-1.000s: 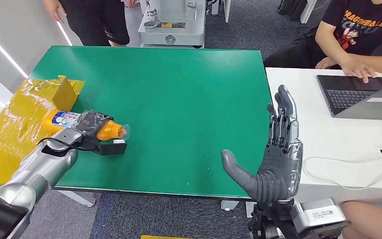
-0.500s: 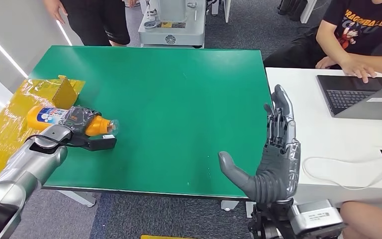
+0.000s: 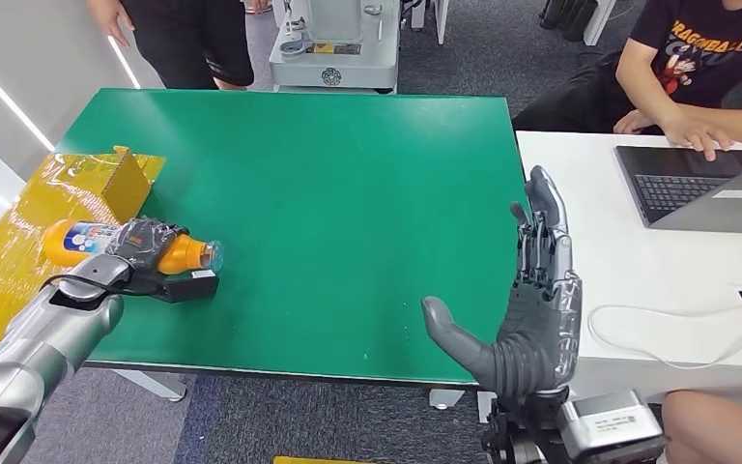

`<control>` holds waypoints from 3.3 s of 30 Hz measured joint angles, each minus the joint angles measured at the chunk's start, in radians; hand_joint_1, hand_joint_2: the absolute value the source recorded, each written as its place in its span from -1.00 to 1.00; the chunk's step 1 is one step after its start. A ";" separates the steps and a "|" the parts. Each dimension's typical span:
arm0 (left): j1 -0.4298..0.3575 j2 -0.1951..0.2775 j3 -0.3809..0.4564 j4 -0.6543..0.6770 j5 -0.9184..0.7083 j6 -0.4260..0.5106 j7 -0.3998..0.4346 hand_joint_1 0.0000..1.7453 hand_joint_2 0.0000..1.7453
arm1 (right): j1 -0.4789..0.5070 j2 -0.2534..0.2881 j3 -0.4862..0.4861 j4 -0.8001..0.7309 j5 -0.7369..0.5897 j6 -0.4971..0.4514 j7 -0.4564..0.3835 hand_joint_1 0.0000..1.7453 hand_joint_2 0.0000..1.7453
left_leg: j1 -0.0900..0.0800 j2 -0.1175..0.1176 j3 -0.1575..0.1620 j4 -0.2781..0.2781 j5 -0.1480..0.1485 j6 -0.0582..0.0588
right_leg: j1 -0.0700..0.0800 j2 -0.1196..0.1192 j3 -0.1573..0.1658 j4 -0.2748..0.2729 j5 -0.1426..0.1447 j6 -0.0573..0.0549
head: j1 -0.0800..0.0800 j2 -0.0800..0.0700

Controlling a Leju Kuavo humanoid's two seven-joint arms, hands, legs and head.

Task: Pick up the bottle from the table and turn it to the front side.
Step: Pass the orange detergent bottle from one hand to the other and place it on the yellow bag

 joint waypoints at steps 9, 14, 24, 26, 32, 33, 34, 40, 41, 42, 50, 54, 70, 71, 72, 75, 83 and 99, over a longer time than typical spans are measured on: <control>0.045 -0.009 0.034 0.000 -0.011 0.032 0.011 1.00 1.00 | 0.007 0.000 0.000 -0.017 0.021 -0.031 0.002 -1.00 1.00 | 0.000 0.000 0.000 0.000 0.000 0.000 | 0.000 0.000 0.000 0.000 0.000 0.000 | 0.000 0.000; 0.047 -0.014 0.047 0.000 -0.025 0.029 0.011 1.00 1.00 | 0.009 0.000 0.000 -0.021 0.022 -0.043 0.006 -1.00 1.00 | 0.000 0.000 0.000 0.000 0.000 0.000 | 0.000 0.000 0.000 0.000 0.000 0.000 | 0.000 0.000; 0.031 -0.041 0.066 0.000 -0.063 0.031 -0.014 1.00 1.00 | 0.006 0.000 0.001 -0.019 0.014 -0.043 0.010 -1.00 1.00 | 0.000 0.000 0.000 0.000 0.000 0.000 | 0.000 0.000 0.000 0.000 0.000 0.000 | 0.000 0.000; 0.026 -0.050 0.067 0.000 -0.068 0.030 -0.017 1.00 1.00 | 0.005 0.000 0.002 -0.016 0.011 -0.043 0.008 -1.00 1.00 | 0.000 0.000 0.000 0.000 0.000 0.000 | 0.000 0.000 0.000 0.000 0.000 0.000 | 0.000 0.000; 0.015 -0.070 0.070 0.000 -0.078 0.032 -0.027 1.00 1.00 | 0.002 0.000 0.003 -0.004 -0.007 -0.047 -0.007 -1.00 1.00 | 0.000 0.000 0.000 0.000 0.000 0.000 | 0.000 0.000 0.000 0.000 0.000 0.000 | 0.000 0.000; 0.012 -0.074 0.071 0.000 -0.079 0.032 -0.029 1.00 1.00 | 0.002 0.000 0.003 -0.002 -0.010 -0.049 -0.010 -1.00 1.00 | 0.000 0.000 0.000 0.000 0.000 0.000 | 0.000 0.000 0.000 0.000 0.000 0.000 | 0.000 0.000; 0.009 -0.077 0.072 0.000 -0.079 0.032 -0.030 1.00 1.00 | 0.001 0.000 0.003 0.000 -0.011 -0.050 -0.012 -1.00 1.00 | 0.000 0.000 0.000 0.000 0.000 0.000 | 0.000 0.000 0.000 0.000 0.000 0.000 | 0.000 0.000; -0.010 -0.098 0.075 0.000 -0.088 0.031 -0.023 1.00 1.00 | -0.001 0.000 0.005 0.007 -0.016 -0.065 -0.018 -1.00 1.00 | 0.000 0.000 0.000 0.000 0.000 0.000 | 0.000 0.000 0.000 0.000 0.000 0.000 | 0.000 0.000; -0.011 -0.100 0.076 0.000 -0.089 0.031 -0.020 1.00 1.00 | -0.001 0.000 0.005 0.007 -0.016 -0.067 -0.018 -1.00 1.00 | 0.000 0.000 0.000 0.000 0.000 0.000 | 0.000 0.000 0.000 0.000 0.000 0.000 | 0.000 0.000; -0.012 -0.102 0.077 0.000 -0.089 0.031 -0.016 1.00 1.00 | -0.001 0.000 0.005 0.007 -0.016 -0.068 -0.018 -1.00 1.00 | 0.000 0.000 0.000 0.000 0.000 0.000 | 0.000 0.000 0.000 0.000 0.000 0.000 | 0.000 0.000; -0.014 -0.118 0.089 0.000 -0.094 0.029 -0.011 1.00 1.00 | -0.004 0.000 0.005 0.008 -0.016 -0.076 -0.018 -1.00 1.00 | 0.000 0.000 0.000 0.000 0.000 0.000 | 0.000 0.000 0.000 0.000 0.000 0.000 | 0.000 0.000; -0.017 -0.127 0.089 0.000 -0.098 0.026 -0.011 1.00 1.00 | -0.006 0.000 0.005 0.008 -0.016 -0.081 -0.018 -1.00 1.00 | 0.000 0.000 0.000 0.000 0.000 0.000 | 0.000 0.000 0.000 0.000 0.000 0.000 | 0.000 0.000; -0.035 -0.153 0.090 0.000 -0.115 0.023 0.008 -1.00 1.00 | -0.016 0.000 0.012 0.025 -0.017 -0.110 -0.030 -1.00 1.00 | 0.000 0.000 0.000 0.000 0.000 0.000 | 0.000 0.000 0.000 0.000 0.000 0.000 | 0.000 0.000; -0.036 -0.154 0.090 0.000 -0.115 0.023 0.008 -1.00 1.00 | -0.016 0.000 0.013 0.025 -0.017 -0.111 -0.030 -1.00 1.00 | 0.000 0.000 0.000 0.000 0.000 0.000 | 0.000 0.000 0.000 0.000 0.000 0.000 | 0.000 0.000; -0.037 -0.155 0.090 0.000 -0.116 0.023 0.008 -1.00 1.00 | -0.016 0.000 0.013 0.026 -0.017 -0.112 -0.030 -1.00 1.00 | 0.000 0.000 0.000 0.000 0.000 0.000 | 0.000 0.000 0.000 0.000 0.000 0.000 | 0.000 0.000; -0.038 -0.156 0.090 0.001 -0.118 0.023 0.008 -1.00 1.00 | -0.016 0.000 0.014 0.028 -0.018 -0.115 -0.032 -1.00 1.00 | 0.000 0.000 0.000 0.000 0.000 0.000 | 0.000 0.000 0.000 0.000 0.000 0.000 | 0.000 0.000; -0.037 -0.159 0.090 0.002 -0.126 0.026 0.004 -1.00 1.00 | -0.016 -0.001 0.014 0.030 -0.019 -0.136 -0.035 -1.00 1.00 | 0.000 0.000 0.000 0.000 0.000 0.000 | 0.000 0.000 0.000 0.000 0.000 0.000 | 0.000 0.000; -0.009 -0.188 0.162 -0.011 -0.024 0.174 -0.146 -1.00 1.00 | -0.006 -0.003 0.014 0.030 -0.026 -0.153 -0.055 -1.00 1.00 | 0.000 0.000 0.000 0.000 0.000 0.000 | 0.000 0.000 0.000 0.000 0.000 0.000 | 0.000 0.000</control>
